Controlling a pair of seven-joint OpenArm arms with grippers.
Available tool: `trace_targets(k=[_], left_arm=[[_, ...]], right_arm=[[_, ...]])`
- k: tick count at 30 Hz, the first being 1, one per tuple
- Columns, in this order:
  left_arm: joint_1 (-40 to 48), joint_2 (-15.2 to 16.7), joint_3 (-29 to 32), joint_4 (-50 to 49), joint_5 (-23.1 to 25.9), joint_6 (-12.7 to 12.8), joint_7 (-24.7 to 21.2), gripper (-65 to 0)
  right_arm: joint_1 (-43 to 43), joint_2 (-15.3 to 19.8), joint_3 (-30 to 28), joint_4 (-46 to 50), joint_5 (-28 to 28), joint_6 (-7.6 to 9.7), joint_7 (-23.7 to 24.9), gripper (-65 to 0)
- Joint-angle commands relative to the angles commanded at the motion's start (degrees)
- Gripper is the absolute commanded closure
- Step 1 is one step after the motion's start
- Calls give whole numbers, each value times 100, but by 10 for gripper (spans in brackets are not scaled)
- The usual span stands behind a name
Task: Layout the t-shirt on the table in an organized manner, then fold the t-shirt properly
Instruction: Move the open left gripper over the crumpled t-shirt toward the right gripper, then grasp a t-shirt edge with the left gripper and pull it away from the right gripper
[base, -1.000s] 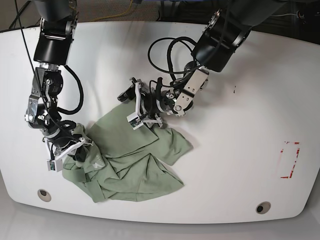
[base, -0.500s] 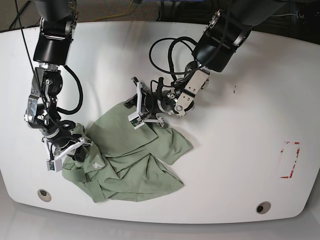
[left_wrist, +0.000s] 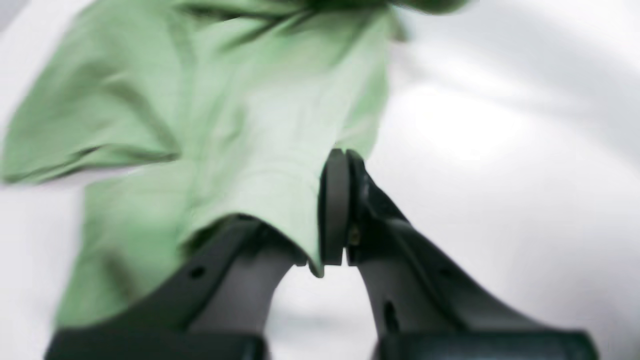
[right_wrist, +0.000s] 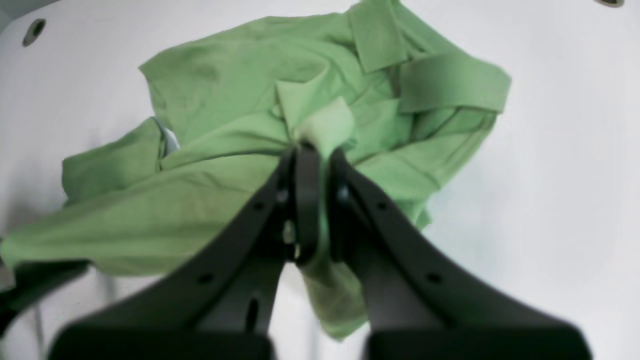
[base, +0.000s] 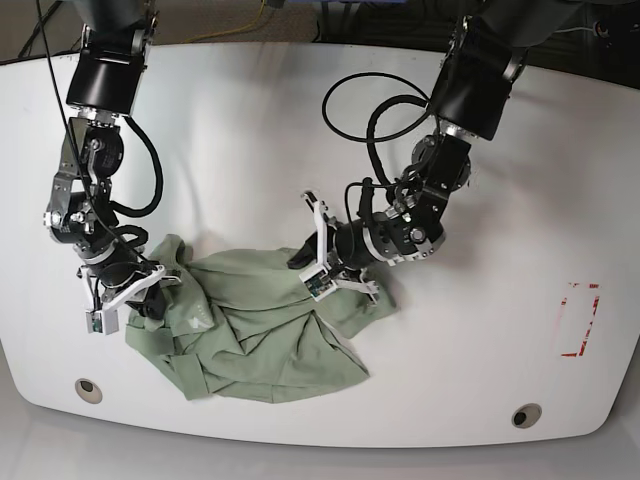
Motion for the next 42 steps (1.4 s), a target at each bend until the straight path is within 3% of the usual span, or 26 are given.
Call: trace_targets(k=[15,21,29,37,42], left_arm=[[18,-765,-774,2066,-9,-18,765,-27],[18,-1073,-1108,2629,-18,-26,1073,-27],[-9,-1301,-1705,2892,-26,-26,1099,-27],[-9,-1662,-1741,2927,-35,-26,1099,-27],[79,-1846,-1749,2927,-35,-35,1099,-27]], right_arm=[[-800,-88,9,879,9,-18,-18,0],[-1196,-123,264,1266,9,-18,-26,0],[-1591,-123,668,1776,9,-9,-26,0],[-1864,-114,888,2004,18,0,-26,0],[-2127,-123,1178,2057,308,-9,-26,0]])
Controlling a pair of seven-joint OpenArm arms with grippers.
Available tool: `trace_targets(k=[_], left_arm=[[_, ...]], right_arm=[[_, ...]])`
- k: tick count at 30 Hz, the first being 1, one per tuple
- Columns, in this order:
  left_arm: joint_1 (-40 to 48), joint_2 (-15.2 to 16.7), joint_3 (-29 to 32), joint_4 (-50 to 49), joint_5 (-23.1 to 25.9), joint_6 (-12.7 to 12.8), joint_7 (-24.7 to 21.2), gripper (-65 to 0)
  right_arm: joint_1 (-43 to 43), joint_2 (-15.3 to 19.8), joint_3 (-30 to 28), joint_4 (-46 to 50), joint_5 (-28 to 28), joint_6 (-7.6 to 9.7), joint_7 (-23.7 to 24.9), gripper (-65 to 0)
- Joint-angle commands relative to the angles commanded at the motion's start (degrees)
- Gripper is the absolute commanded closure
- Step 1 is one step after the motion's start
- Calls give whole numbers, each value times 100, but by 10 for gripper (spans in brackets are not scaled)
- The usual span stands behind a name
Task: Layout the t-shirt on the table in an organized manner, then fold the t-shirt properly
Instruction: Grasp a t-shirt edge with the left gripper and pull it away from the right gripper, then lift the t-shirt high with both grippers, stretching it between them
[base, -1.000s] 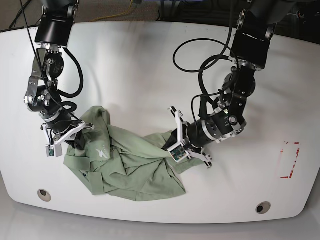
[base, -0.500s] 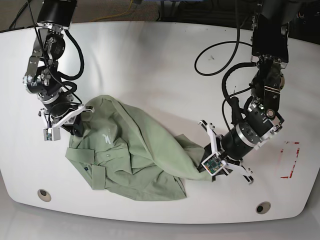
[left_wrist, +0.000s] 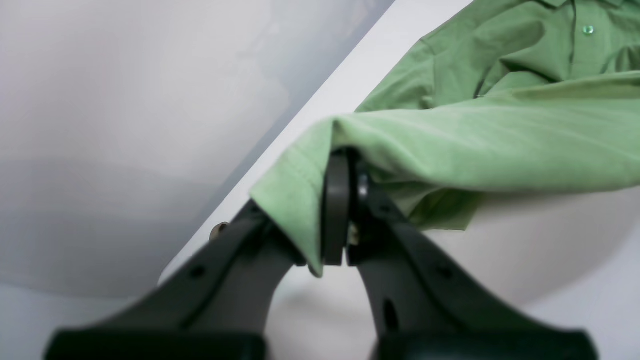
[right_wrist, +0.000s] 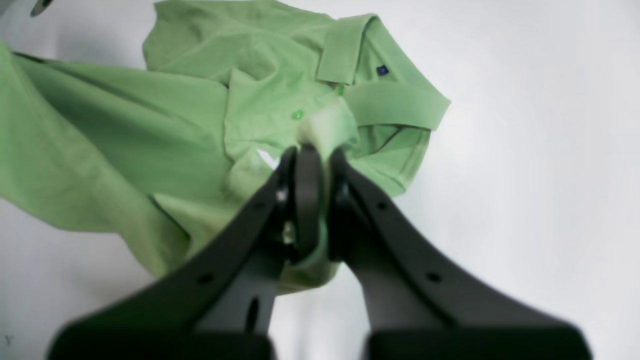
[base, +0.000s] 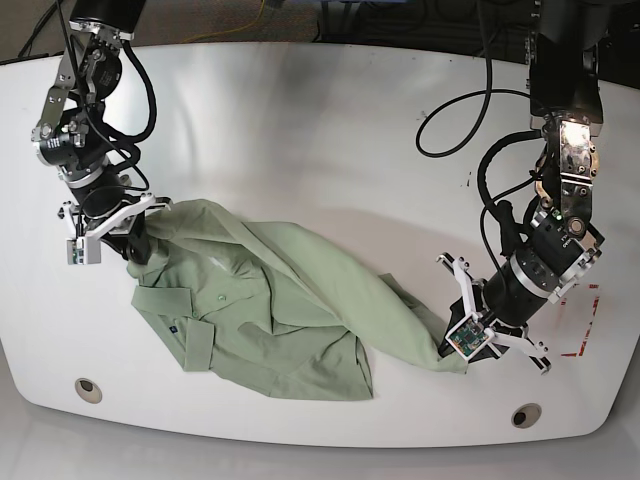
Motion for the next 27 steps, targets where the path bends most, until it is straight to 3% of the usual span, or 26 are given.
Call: trace_targets(k=[10,24,27], left_arm=[[686,-62,-818,-9,0,0,-53,-27],[1125,-62,-2057,-9,0,0,-879,-27],[1134,-62,-2321,-9,0,0,-1055,-27]], right_arm=[[-501,-132,281,44,70,0,35,0],[-782,-97,466,70,44,9,273,0],[-747,70,607,141,44,9,281,0]])
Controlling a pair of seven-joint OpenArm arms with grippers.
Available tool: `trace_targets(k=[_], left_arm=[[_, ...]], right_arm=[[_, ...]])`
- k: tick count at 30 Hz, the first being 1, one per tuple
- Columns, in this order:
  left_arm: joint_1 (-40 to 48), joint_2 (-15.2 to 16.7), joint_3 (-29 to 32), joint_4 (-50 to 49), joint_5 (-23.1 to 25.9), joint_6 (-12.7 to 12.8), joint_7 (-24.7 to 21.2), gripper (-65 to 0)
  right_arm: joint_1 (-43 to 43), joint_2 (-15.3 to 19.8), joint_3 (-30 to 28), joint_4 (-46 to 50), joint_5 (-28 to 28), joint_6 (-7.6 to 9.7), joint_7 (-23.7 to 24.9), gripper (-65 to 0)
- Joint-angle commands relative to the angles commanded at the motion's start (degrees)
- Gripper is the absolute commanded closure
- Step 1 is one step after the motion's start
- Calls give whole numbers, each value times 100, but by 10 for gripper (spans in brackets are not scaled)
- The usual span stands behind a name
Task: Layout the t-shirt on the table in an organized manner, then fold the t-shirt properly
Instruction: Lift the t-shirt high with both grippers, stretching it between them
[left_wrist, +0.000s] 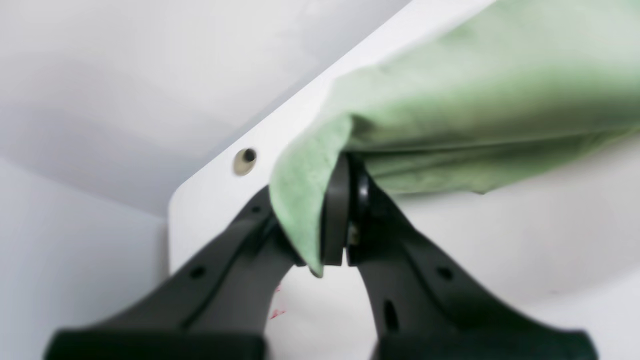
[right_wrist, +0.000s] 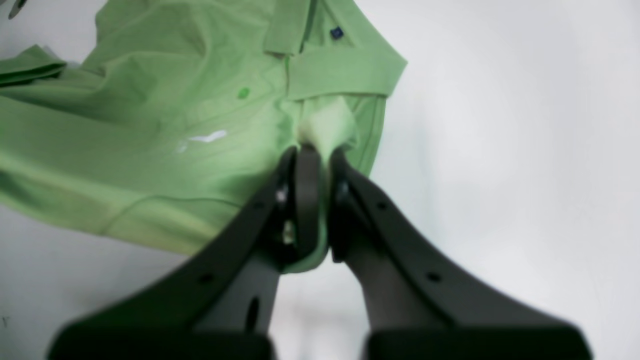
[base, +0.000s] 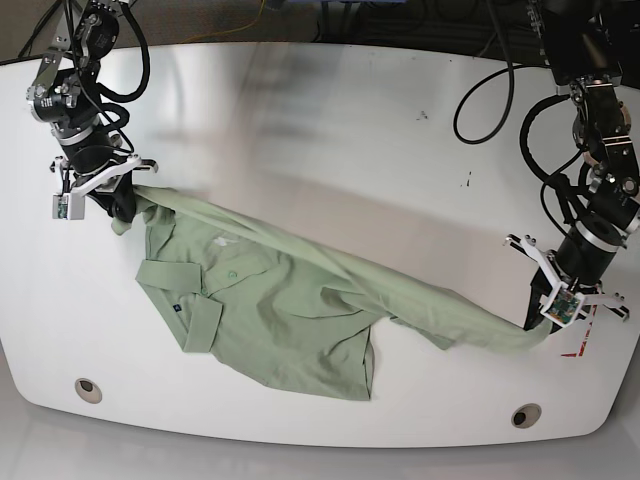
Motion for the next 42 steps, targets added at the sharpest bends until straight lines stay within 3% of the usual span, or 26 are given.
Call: trace_targets(k=[9,18,26,37,42], left_arm=[[-237,-9,-26,0,0,0,-273,-27],[-870,0,466,9,35,44,-264,-27],[-1776,0,949,-9,44,53,-264,-27],[-3411,0,1714,-97,79,70,-264,-27],[-3903,0,1960,-176,404,299,-264,-27]], right_arm=[[615,62,9,9,35,18,-9,0],[1600,70,-273,-70,35,18,-26,0],[2629,536,-826,-88,35,18,-26,0],[4053,888,-1424,-554,0,0,-26,0],[4695,958,-1679,-985,0,0,-26,0]])
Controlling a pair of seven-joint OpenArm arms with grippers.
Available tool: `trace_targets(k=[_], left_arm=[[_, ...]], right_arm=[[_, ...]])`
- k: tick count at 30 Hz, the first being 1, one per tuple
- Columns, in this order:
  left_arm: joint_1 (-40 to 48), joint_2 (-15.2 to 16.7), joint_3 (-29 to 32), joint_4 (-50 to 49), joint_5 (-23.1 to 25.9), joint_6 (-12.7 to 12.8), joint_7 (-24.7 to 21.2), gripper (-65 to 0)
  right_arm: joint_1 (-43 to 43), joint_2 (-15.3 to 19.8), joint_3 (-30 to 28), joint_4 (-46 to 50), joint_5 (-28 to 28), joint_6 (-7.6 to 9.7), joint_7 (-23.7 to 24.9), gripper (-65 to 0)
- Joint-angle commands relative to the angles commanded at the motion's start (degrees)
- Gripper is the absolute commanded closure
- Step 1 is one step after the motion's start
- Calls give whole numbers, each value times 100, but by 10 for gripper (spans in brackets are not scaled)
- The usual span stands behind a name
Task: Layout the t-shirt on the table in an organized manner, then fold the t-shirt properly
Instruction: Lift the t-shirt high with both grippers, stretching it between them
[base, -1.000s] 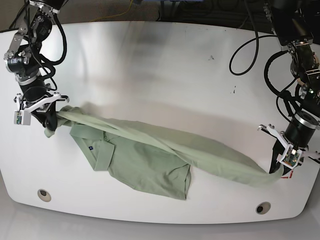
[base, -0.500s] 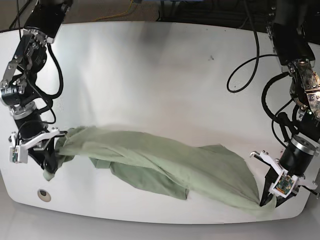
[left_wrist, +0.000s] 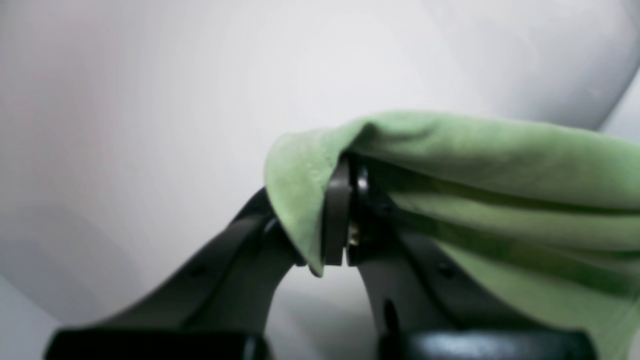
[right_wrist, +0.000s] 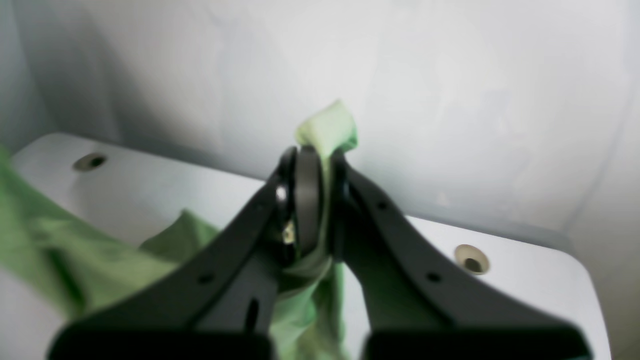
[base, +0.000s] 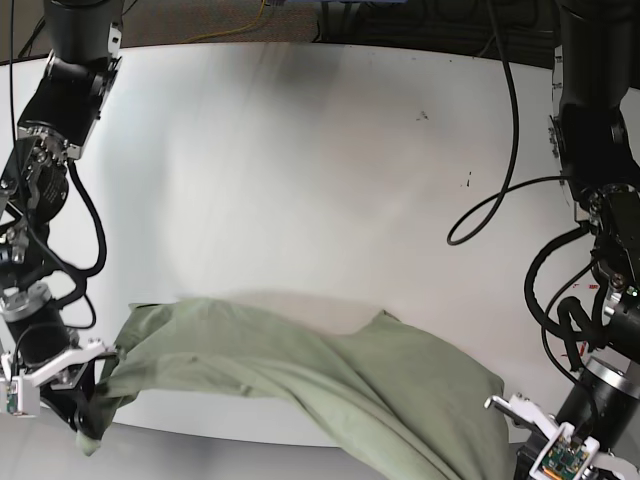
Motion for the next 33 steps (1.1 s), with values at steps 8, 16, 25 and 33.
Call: trace_targets(k=[8,16,25,33], left_arm=[[-615,0,220,0,62,18,0,-27],[-1169,9,246,0,62,26,0,-27],[-1785,26,281,0,70,26,0,-27],[-2242,141,387,0,79,26,0,-27]], right_arm=[[765,264,-246,-185,0,0,0,0],[1327,431,-615,-149,0,0,35,0],[1960,563,-633,-149,0,9,35,0],[2400,774,-835,-114,0,9,35,0]])
